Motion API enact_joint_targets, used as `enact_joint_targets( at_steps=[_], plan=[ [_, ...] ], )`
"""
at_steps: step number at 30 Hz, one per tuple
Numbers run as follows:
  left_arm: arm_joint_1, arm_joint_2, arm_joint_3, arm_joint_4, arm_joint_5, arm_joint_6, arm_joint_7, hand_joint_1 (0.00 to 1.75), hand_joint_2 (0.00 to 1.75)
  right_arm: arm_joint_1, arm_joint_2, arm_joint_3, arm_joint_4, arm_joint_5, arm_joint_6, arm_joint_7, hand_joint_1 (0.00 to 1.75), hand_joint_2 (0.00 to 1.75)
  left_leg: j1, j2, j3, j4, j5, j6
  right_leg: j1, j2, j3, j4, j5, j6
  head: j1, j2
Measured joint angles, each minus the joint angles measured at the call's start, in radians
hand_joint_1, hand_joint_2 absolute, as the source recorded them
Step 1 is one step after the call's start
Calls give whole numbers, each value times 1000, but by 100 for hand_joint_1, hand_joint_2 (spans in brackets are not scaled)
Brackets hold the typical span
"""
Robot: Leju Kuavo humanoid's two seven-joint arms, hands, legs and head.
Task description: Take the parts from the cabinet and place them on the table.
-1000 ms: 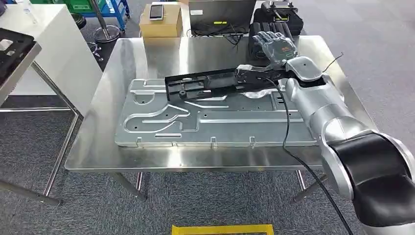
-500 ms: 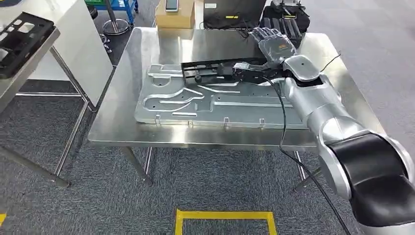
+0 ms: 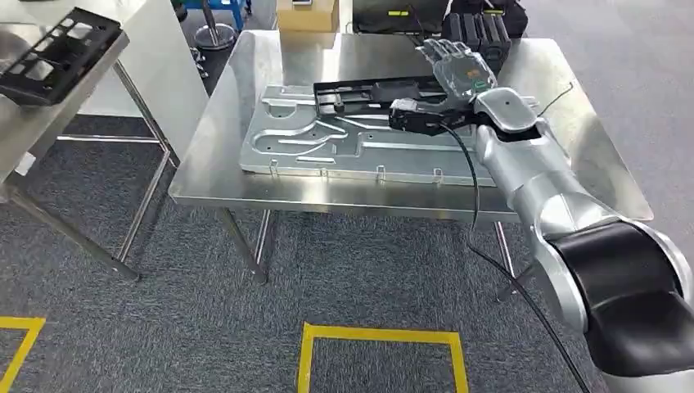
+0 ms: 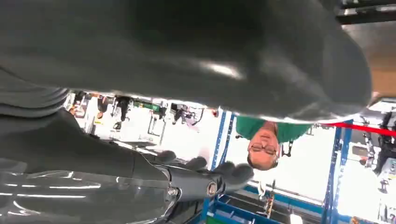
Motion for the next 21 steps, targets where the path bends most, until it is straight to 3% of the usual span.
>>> enact_joint_targets(
  at_steps=[1, 2, 3, 4, 5, 6, 7, 8, 9, 11, 12, 13, 14, 15, 16, 17, 18, 19, 20, 21],
  plan=[
    [0, 0, 0, 0, 0, 0, 0, 0, 0, 0, 0, 0, 0, 0, 0, 0, 0, 0, 5, 2, -11, 68, -20, -8, -1, -8, -17, 2, 12, 1, 0, 0],
    [0, 0, 0, 0, 0, 0, 0, 0, 0, 2, 0, 0, 0, 2, 0, 0, 0, 0, 9, 3, -11, 113, -10, -14, -1, -16, -35, 3, 24, 4, 0, 0],
    [0, 0, 0, 0, 0, 0, 0, 0, 0, 6, 2, 0, 0, 3, 1, 0, 0, 0, 12, 6, 2, 121, 18, -19, -2, -26, -52, 5, 34, 6, 0, 0],
    [-1, 0, 0, 0, 0, 0, 0, 0, 0, 8, 2, 0, 0, 3, 1, 0, 0, 0, 14, 9, 32, 95, 56, -24, -3, -36, -69, 8, 44, 10, 0, 0],
    [-1, 1, 0, 0, 0, 0, 0, 0, 0, 10, 2, 0, 0, 3, 1, 0, 0, 0, 15, 17, 80, 37, 86, -28, -4, -45, -85, 13, 54, 14, 0, 0],
    [-1, 1, 0, 0, 0, 0, 0, 0, 0, 11, 2, 0, 0, 3, 1, 0, 0, 0, 16, 41, 152, -55, 92, -29, -6, -54, -98, 18, 62, 20, 0, 0],
    [-3, 1, 0, 0, 0, 0, 0, 0, 0, 10, 2, -1, -2, 3, 0, 0, 0, 0, 10, 83, 230, -162, 37, -30, -2, -64, -107, 24, 66, 26, 0, 0],
    [-5, 1, 0, 0, 0, 0, 0, 0, 0, 10, -5, -4, -3, 3, 0, 0, 0, 0, -4, 79, 255, -223, 14, -7, -4, -76, -107, 26, 71, 32, 0, 0],
    [-6, 2, 0, 0, 0, 0, 0, 0, 0, 9, -5, -6, -3, 3, 0, 0, 0, 0, -4, 73, 244, -207, 26, 6, -5, -88, -102, 20, 80, 38, 0, 0],
    [-5, 2, 0, 0, 0, 0, 0, 0, 0, 10, -2, -6, -3, 3, 0, 0, 0, 0, -8, 53, 232, -211, 39, 19, -6, -109, -100, 19, 95, 47, 0, 0],
    [-4, 3, 0, 0, 0, 0, 0, 0, 0, 11, 1, -7, -2, 3, 1, -1, 0, 0, -5, 45, 227, -222, 56, 31, -9, -106, -108, 18, 95, 56, 0, 0],
    [-5, 3, 0, 0, 0, 0, 0, 0, 0, 11, 1, -7, -2, 2, 2, -3, 0, 0, -3, 45, 220, -222, 71, 38, -15, -65, -119, 34, 61, 62, 0, 0],
    [-6, 3, 0, 0, 1, 0, 0, 0, 0, 11, -2, -10, -2, 0, 2, -6, 0, 0, -3, 41, 202, -221, 84, 46, -16, -21, -138, 89, -7, 63, 0, 0],
    [-6, 3, 0, 0, 2, 0, 0, 0, 0, 11, -4, -12, -2, -3, 2, -9, 0, 0, -4, 32, 186, -221, 97, 48, -16, 2, -161, 170, -69, 64, 0, 0],
    [-5, 3, 0, 0, 4, 0, 0, 0, 0, 12, -7, -16, -1, -5, 3, -14, 0, 0, -6, 25, 170, -220, 110, 49, -16, 13, -186, 261, -117, 65, 0, 0],
    [-4, 3, 0, 0, 5, 0, 0, 0, 0, 14, -7, -17, 0, -5, 3, -16, 0, 0, -8, 22, 159, -219, 118, 48, -15, 16, -199, 314, -136, 64, 0, 0],
    [-2, 3, 1, 0, 6, 0, 0, 0, 0, 20, -6, -18, 2, -5, 3, -20, 0, 0, -9, 18, 142, -217, 131, 47, -16, 16, -199, 358, -132, 63, 0, 0],
    [-2, 3, 1, 0, 6, 0, -1, 0, 0, 26, -6, -18, 2, -5, 2, -23, 0, 0, -9, 15, 128, -216, 140, 45, -17, 16, -172, 340, -106, 62, 0, 0],
    [-2, 3, 1, 0, 6, 0, -2, 0, 0, 29, -6, -18, 2, -5, 2, -23, 0, 0, -9, 13, 116, -214, 150, 43, -19, 16, -127, 285, -72, 62, 0, 0],
    [-2, 3, 1, 0, 6, 0, -3, 0, 0, 29, -6, -18, 2, -5, 1, -23, 0, 0, -8, 10, 102, -210, 159, 38, -22, 16, -59, 190, -43, 63, 0, 0]
  ],
)
